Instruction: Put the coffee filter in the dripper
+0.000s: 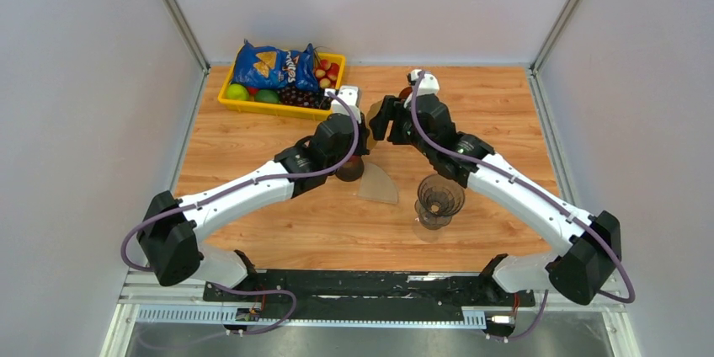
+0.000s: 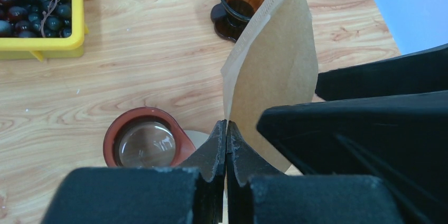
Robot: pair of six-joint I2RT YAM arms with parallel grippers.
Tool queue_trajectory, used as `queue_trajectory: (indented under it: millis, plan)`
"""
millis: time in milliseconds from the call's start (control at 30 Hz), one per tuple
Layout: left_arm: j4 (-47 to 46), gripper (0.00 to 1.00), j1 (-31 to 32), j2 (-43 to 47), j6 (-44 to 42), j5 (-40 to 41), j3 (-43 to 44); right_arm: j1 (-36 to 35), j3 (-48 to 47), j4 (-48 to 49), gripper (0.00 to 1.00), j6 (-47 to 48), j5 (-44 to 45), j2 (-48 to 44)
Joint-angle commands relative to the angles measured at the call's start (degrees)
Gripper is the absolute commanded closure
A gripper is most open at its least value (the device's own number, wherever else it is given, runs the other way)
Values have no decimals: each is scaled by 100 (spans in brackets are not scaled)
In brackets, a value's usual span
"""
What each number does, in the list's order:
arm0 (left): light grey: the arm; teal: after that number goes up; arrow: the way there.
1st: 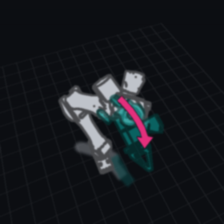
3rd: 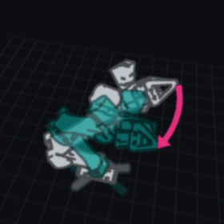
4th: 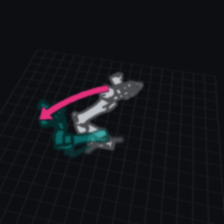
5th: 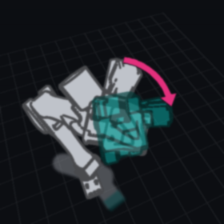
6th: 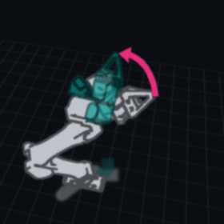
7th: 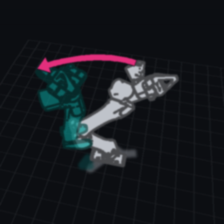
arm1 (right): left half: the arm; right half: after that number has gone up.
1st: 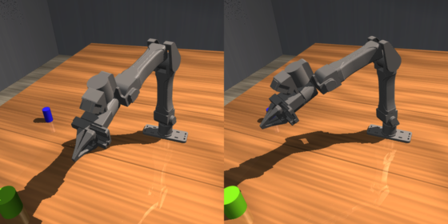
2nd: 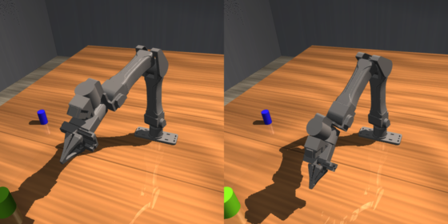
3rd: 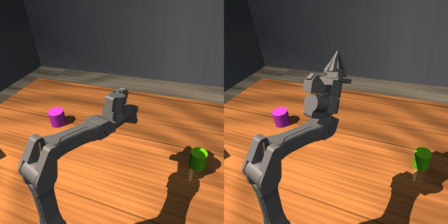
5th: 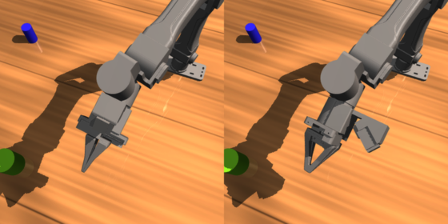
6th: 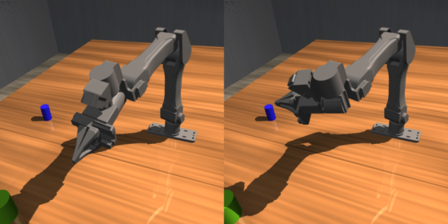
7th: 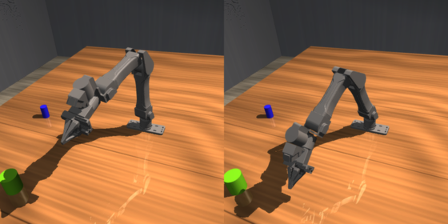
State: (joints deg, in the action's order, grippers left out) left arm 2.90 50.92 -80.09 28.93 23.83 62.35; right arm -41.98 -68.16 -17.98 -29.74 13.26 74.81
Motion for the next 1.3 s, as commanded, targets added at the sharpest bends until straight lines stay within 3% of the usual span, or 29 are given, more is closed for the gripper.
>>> queue_trajectory:
  millis: [0,433,700,1067,1267]
  plan:
    - [193,100,20,267,219,-11,332,-69,-158,18,33,-147,403,162]
    - [282,100,18,427,411,24,377,-83,-332,-22,40,-278,673,669]
    - [553,100,18,608,320,621,308,-82,-174,-108,49,-232,1237,541]
    - [565,100,16,932,307,866,34,-82,-57,-143,75,-87,1199,425]
    - [754,100,8,966,343,1133,32,-83,-4,-136,83,-15,980,281]
